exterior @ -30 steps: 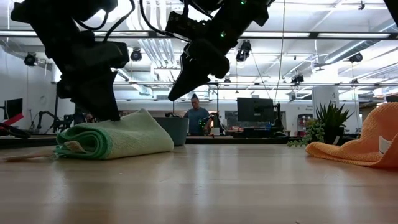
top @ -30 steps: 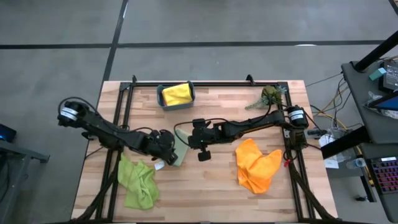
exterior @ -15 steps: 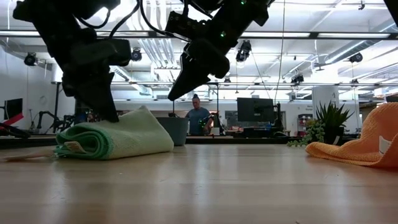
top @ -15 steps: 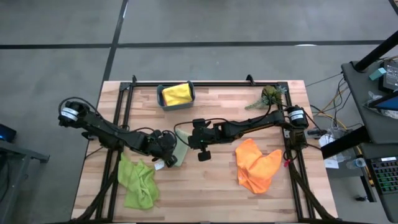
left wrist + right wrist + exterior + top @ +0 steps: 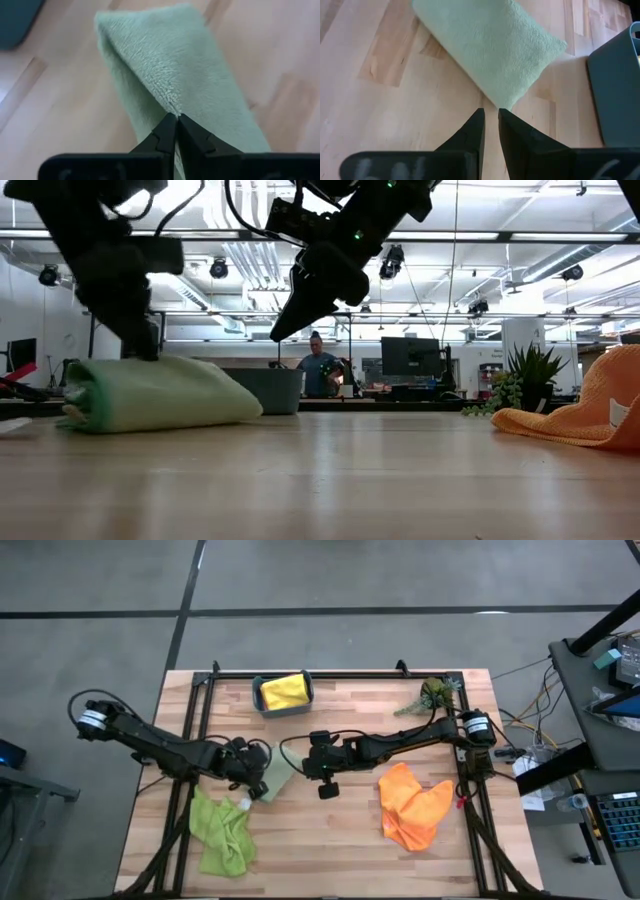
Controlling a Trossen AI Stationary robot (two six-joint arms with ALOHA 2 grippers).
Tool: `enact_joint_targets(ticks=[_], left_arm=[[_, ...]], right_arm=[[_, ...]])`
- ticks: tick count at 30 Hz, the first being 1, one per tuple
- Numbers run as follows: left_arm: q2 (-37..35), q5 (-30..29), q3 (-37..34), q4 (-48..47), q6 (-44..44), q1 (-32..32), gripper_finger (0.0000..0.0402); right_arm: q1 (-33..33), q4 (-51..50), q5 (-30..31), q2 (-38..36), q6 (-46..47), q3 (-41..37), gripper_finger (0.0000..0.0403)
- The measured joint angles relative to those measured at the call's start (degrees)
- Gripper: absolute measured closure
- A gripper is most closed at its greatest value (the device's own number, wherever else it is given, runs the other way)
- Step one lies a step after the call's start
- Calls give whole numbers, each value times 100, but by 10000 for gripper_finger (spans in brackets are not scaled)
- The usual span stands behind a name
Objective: Fold microfiber towels
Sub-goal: Fold the green microfiber towel
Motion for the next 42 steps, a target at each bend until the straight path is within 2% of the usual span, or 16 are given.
enact_joint_targets(ticks=[6,11,18,22,34,38,42], left_arm=[[-332,25,-442,-134,0,75,401],[-587,118,-546,-92,571,118,401],[-835,-16,-542,-118,982,119,401],[-786,-465,-605,-283,1012,133,402],[-236,-999,-714,-280,1163,292,401],[-78,-1046,-712,-276,1241,360,381],[6,-1077,-661,-276,1339,415,339]], right_arm=[[0,29,-21,0,-16,0,355],[-63,586,-87,20,-297,-7,359],[-547,1612,-898,24,-606,-9,391],[-746,1678,-1372,26,-472,-11,394],[-726,1402,-1405,31,-502,-17,394],[-726,1191,-1404,31,-382,-17,394],[-702,1058,-1403,31,-355,-28,394]])
